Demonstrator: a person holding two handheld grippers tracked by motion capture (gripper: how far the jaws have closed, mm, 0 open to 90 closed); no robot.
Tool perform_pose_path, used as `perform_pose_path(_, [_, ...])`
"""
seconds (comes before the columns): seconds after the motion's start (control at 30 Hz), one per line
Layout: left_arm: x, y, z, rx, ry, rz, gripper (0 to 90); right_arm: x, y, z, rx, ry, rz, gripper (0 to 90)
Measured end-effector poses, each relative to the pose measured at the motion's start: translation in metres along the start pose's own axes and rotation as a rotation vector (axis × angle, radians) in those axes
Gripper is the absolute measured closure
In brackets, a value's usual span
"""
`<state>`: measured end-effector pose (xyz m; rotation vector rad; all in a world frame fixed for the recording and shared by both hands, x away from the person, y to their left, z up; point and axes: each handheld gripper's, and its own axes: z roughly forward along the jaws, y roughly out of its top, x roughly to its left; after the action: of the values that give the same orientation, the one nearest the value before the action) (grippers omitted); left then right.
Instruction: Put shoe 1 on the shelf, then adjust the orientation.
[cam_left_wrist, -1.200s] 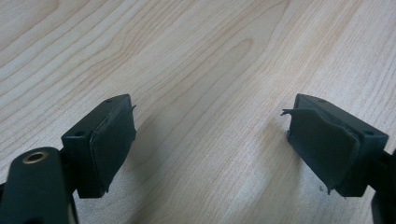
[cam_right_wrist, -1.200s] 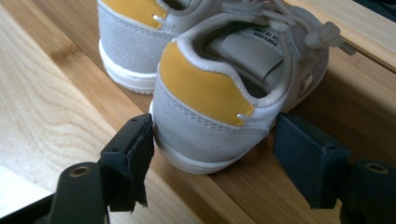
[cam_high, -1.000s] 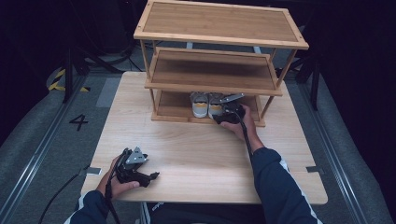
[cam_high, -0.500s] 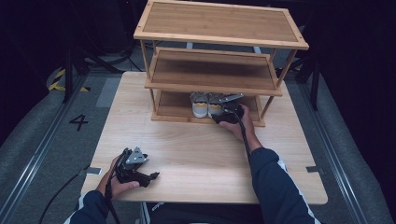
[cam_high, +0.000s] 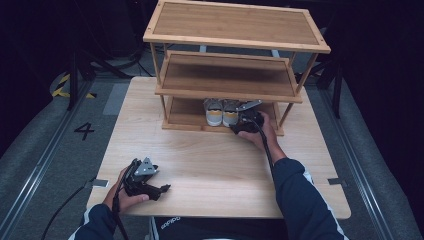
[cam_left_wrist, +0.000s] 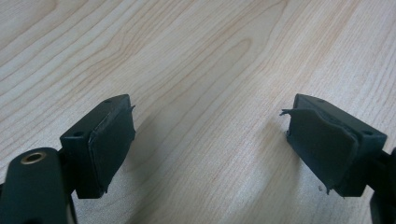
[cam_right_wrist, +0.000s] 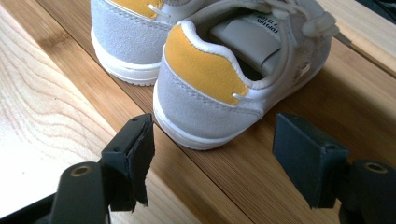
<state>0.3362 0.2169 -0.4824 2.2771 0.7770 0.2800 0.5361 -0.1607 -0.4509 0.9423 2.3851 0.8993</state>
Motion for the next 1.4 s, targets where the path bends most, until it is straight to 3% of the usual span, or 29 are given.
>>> perform_pose_path(0.2, [0.000,0.000,0.000,0.000,0.000,0.000,15.1,0.002,-0.001,-0.009,0.008,-0.005,-0.025,30.8])
perform_pose_path(0.47, [0.000,0.000,0.000,-0.001,-0.004,-0.002,15.3,0.005,-0.004,-0.024,0.032,-0.017,-0.114,30.5])
perform_pose_path(0.83, [0.000,0.000,0.000,-0.002,-0.003,-0.002,15.3,0.007,-0.015,-0.053,0.052,0.006,-0.178,29.5])
perform_pose_path(1.4, [0.000,0.000,0.000,-0.001,-0.002,0.000,15.3,0.009,-0.044,-0.088,0.066,0.026,-0.210,27.8])
